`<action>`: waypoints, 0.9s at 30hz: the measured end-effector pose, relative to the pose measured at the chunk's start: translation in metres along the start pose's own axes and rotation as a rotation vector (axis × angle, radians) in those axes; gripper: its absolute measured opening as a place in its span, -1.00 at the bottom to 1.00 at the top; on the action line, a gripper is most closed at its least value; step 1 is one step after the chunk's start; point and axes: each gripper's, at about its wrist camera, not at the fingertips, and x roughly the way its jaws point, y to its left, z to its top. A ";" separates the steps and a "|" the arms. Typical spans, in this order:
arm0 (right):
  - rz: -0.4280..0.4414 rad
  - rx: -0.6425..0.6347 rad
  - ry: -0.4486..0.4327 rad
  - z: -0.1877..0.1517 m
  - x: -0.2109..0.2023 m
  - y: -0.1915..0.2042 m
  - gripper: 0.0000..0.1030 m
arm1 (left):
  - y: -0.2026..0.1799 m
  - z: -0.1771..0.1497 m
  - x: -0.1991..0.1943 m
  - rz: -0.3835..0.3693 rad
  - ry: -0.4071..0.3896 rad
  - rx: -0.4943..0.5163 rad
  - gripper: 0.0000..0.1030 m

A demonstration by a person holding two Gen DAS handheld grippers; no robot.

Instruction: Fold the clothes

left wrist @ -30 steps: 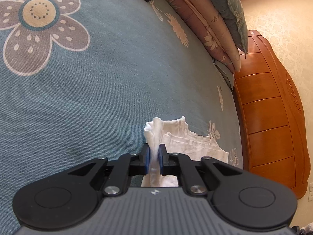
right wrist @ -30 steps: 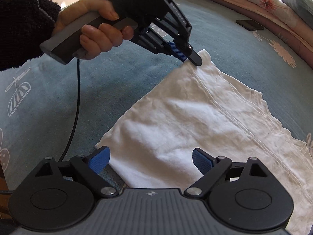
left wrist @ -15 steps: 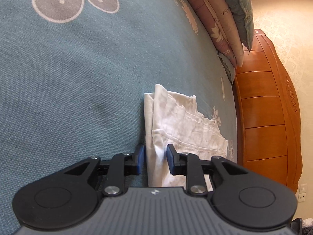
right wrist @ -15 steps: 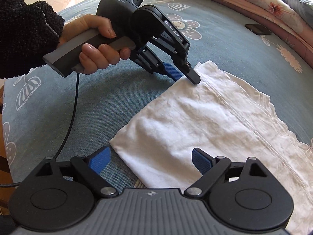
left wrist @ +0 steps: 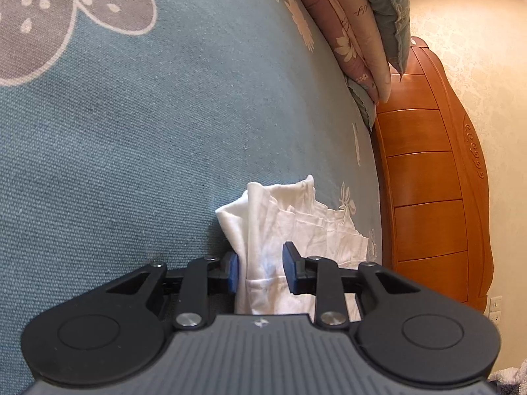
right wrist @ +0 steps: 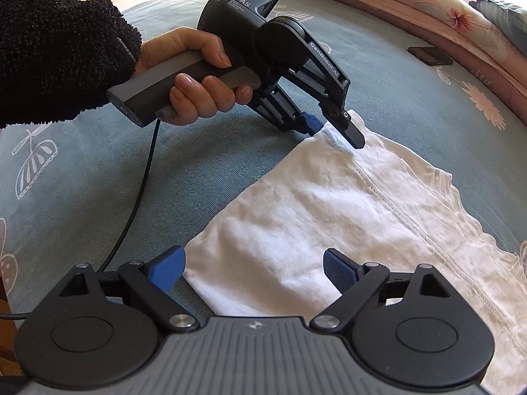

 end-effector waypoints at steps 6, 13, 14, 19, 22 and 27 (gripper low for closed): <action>-0.020 -0.039 0.020 -0.004 0.004 0.007 0.82 | -0.018 -0.009 -0.009 0.095 -0.032 0.034 -0.78; -0.106 -0.201 0.009 -0.012 0.008 0.034 0.81 | -0.054 -0.002 -0.013 0.100 -0.008 0.047 -0.81; -0.118 -0.224 0.006 -0.015 0.009 0.039 0.81 | -0.058 -0.001 -0.013 0.095 -0.008 0.048 -0.81; -0.229 -0.364 -0.027 -0.032 0.008 0.067 0.72 | -0.067 0.004 -0.012 0.089 -0.025 0.052 -0.81; -0.267 -0.414 -0.022 -0.042 0.012 0.081 0.44 | -0.067 0.006 -0.009 0.099 -0.033 0.052 -0.81; -0.285 -0.497 -0.047 -0.054 0.012 0.095 0.26 | -0.064 0.004 -0.008 0.117 -0.040 0.046 -0.81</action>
